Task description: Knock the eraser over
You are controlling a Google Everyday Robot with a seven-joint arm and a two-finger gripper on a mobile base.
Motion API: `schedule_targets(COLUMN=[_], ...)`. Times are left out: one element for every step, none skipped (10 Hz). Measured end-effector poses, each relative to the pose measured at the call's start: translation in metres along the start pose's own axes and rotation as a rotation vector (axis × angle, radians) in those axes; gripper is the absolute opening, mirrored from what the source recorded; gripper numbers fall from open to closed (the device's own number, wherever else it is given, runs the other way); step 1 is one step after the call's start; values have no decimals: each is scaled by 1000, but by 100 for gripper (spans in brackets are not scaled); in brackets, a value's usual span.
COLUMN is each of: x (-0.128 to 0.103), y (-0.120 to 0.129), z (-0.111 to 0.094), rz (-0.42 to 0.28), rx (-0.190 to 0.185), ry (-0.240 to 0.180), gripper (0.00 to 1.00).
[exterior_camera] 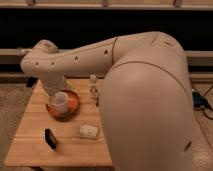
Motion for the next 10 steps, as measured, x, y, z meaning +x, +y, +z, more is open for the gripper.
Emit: schedule_targets(x=[10, 22, 31, 42, 52, 64, 74, 83, 88, 91], y=[14, 26, 30, 31, 31, 31, 30, 29, 29, 34], z=[2, 10, 22, 38, 53, 68, 79, 87, 92, 96], rz=[-12, -22, -21, -12, -3, 10, 22, 34, 40, 32], rx=[7, 11, 13, 11, 5, -3, -10, -19, -25, -31], ry=[11, 35, 61, 91, 120, 152, 181, 204, 220, 236], gripper=[80, 80, 80, 80, 80, 80, 80, 80, 80, 80])
